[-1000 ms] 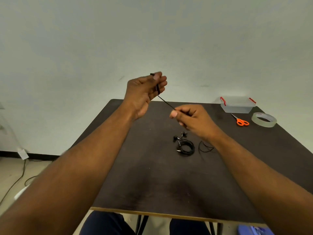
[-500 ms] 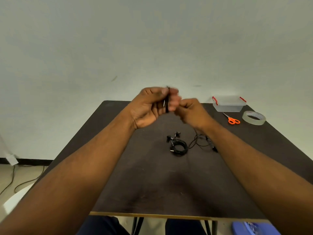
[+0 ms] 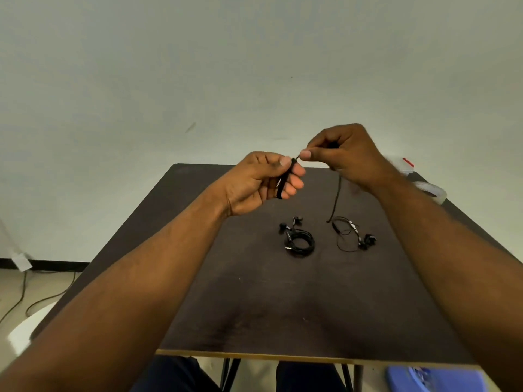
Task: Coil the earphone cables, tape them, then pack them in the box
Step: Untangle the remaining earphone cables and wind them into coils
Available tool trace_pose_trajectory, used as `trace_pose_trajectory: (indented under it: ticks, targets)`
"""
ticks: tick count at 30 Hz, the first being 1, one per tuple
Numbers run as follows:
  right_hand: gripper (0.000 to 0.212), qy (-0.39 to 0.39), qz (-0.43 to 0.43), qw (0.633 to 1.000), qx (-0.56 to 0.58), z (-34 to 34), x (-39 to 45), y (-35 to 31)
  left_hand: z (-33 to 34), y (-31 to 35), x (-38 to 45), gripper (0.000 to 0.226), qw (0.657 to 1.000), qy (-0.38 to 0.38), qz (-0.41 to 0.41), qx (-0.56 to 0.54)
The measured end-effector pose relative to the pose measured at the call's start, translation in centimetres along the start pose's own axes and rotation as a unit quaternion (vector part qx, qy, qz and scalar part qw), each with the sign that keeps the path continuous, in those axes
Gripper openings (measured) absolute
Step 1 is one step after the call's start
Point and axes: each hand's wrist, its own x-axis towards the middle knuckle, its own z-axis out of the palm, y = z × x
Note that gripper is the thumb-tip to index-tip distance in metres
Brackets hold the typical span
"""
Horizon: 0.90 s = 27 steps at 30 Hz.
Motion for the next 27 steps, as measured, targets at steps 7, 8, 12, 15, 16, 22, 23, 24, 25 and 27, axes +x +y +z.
trace_pose_trajectory:
  ticks: [7, 8, 12, 15, 16, 22, 23, 24, 25, 27]
  targets:
    - [0.030, -0.060, 0.054, 0.997, 0.000, 4.1, -3.6, 3.1, 1.4, 2.4, 1.3, 0.024, 0.944, 0.111, 0.176, -0.255]
    - [0.026, -0.063, 0.047, 0.997, -0.006, 4.4, -4.2, 3.1, 0.9, 2.7, 1.6, 0.022, 0.933, 0.188, 0.202, -0.232]
    - [0.014, 0.023, -0.022, 0.999, -0.043, 3.1, -3.8, 1.2, 0.6, 1.3, 1.1, 0.016, 0.937, 0.245, 0.173, 0.179]
    - [0.014, 0.012, -0.069, 0.992, -0.108, 1.3, -2.2, -0.8, 0.7, 0.4, 0.5, 0.022, 0.966, 0.090, 0.068, 0.233]
    - [0.013, 0.011, -0.067, 0.992, -0.103, 0.7, -1.7, -1.2, 0.6, 0.6, 0.4, 0.024, 0.976, 0.055, 0.039, 0.208]
    - [0.017, 0.033, -0.029, 0.999, 0.022, -0.3, 0.2, -1.5, 1.1, 1.4, 0.1, 0.032, 0.998, -0.047, -0.001, -0.033]
    - [0.019, 0.043, -0.015, 0.998, 0.050, 0.2, 0.1, -1.2, 1.3, 1.4, 0.0, 0.032, 0.996, -0.063, 0.002, -0.060]
    - [0.024, 0.052, 0.004, 0.996, 0.071, 0.8, -0.1, -0.7, 1.6, 1.5, 0.0, 0.030, 0.993, -0.074, 0.010, -0.087]
    - [0.030, 0.056, 0.027, 0.994, 0.089, 1.7, -0.4, -0.2, 1.9, 1.6, 0.0, 0.028, 0.990, -0.075, 0.027, -0.114]
    - [0.040, 0.051, 0.067, 0.988, 0.127, 3.4, -1.5, 0.4, 2.4, 1.8, 0.5, 0.027, 0.982, -0.020, 0.085, -0.167]
